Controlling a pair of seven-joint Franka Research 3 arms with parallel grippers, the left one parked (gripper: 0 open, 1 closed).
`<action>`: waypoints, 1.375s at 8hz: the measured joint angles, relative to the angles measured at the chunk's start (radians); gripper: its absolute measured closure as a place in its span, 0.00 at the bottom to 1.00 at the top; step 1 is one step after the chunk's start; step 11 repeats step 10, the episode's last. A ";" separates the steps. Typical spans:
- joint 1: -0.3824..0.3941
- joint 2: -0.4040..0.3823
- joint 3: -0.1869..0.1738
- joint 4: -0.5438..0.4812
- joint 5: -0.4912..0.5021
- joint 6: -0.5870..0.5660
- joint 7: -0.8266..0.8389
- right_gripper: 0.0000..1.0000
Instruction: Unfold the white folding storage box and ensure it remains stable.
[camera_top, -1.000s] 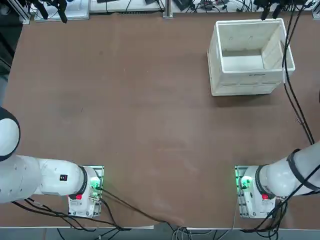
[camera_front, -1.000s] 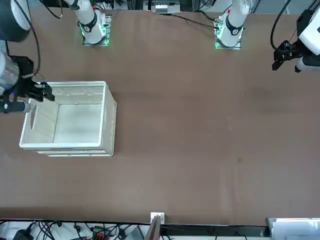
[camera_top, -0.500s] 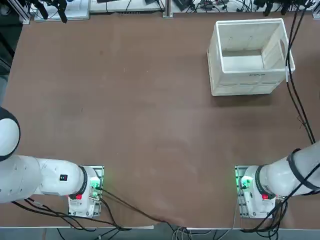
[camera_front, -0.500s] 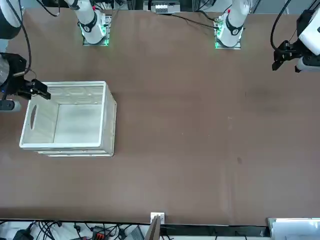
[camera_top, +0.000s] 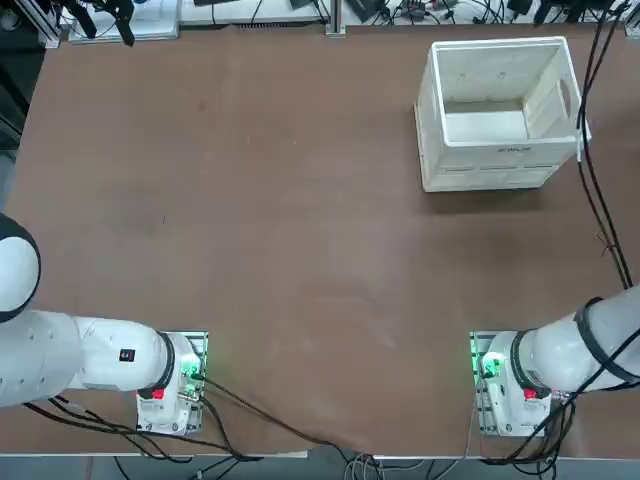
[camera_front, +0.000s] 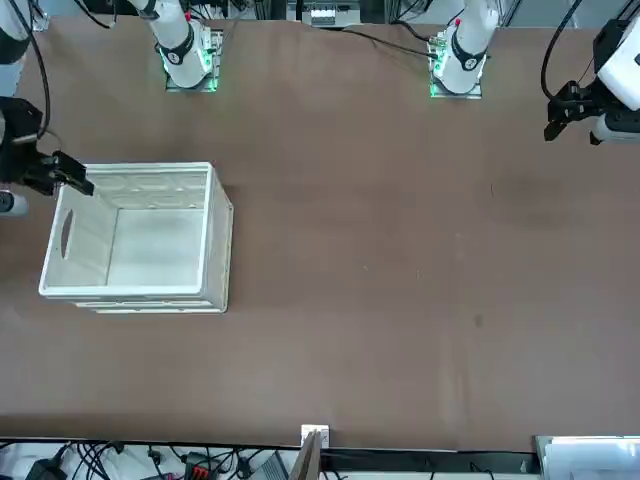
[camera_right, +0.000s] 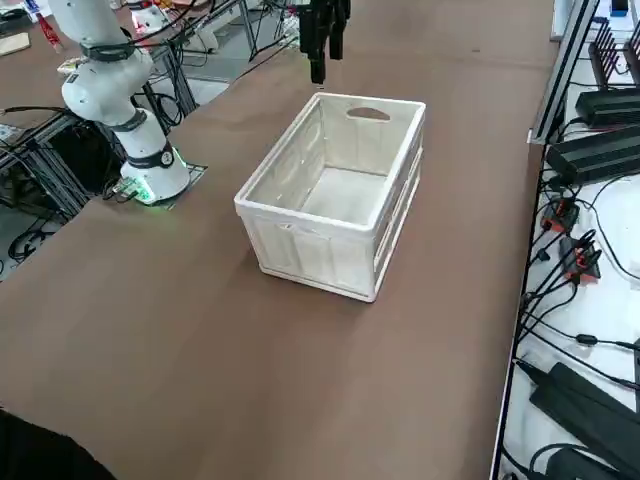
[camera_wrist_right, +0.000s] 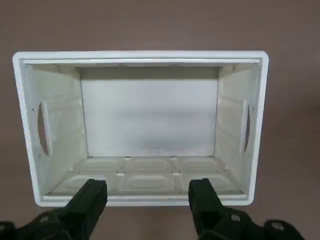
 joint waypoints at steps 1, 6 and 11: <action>0.001 -0.012 0.002 0.001 0.009 -0.006 0.000 0.00; -0.001 -0.129 0.002 -0.019 0.018 -0.030 0.015 0.00; -0.004 -0.240 0.000 -0.139 0.018 -0.035 0.016 0.00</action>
